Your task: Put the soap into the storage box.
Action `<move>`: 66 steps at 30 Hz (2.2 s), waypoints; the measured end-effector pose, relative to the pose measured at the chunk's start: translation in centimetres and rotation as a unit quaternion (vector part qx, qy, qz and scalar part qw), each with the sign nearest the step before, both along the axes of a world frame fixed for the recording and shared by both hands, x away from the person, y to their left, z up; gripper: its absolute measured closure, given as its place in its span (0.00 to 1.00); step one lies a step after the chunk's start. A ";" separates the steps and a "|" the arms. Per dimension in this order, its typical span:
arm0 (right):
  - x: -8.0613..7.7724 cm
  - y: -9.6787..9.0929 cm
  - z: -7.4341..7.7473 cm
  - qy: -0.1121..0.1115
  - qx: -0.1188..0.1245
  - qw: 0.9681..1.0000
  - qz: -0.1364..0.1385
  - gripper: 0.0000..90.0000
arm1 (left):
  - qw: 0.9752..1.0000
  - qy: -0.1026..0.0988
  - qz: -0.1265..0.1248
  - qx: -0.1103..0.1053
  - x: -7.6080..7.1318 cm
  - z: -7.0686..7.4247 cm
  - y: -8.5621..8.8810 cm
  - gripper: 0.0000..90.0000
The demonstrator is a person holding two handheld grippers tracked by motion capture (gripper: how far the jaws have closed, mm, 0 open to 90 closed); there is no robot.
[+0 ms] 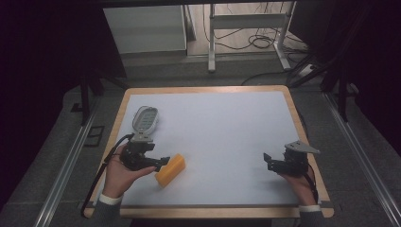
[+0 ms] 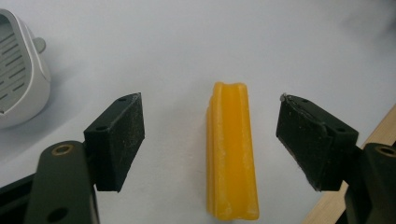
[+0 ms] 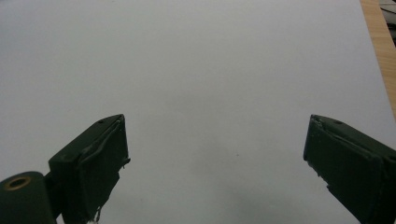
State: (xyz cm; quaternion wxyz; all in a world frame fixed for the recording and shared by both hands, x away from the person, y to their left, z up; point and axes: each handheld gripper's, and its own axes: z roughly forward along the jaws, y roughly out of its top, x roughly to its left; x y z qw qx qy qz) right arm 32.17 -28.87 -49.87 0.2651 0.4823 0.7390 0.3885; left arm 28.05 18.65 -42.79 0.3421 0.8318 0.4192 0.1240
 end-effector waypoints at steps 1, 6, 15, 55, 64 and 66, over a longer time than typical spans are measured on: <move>0.0 0.0 0.0 0.001 0.000 1.000 0.001 0.07 | 1.000 0.001 0.002 0.002 0.0 0.0 0.0 0.27; 0.0 0.0 0.0 0.001 0.000 1.000 -0.001 0.07 | 1.000 0.006 0.003 0.009 0.2 -0.3 -0.6 0.27; 0.1 0.0 -0.1 0.004 -0.003 1.000 -0.002 0.07 | 0.999 0.027 -0.004 0.034 0.5 -2.0 -2.2 0.28; 0.2 0.3 -0.7 0.015 -0.017 1.000 -0.004 0.07 | 0.994 0.079 -0.002 0.080 0.8 -6.8 -4.5 0.67; 0.2 0.2 -0.6 0.016 -0.016 1.000 -0.006 0.07 | 0.994 0.081 -0.005 0.072 0.7 -6.8 -4.2 0.68; 0.2 0.2 -0.6 0.015 -0.016 1.000 -0.008 0.07 | 0.994 0.084 -0.009 0.068 0.7 -6.7 -4.1 0.68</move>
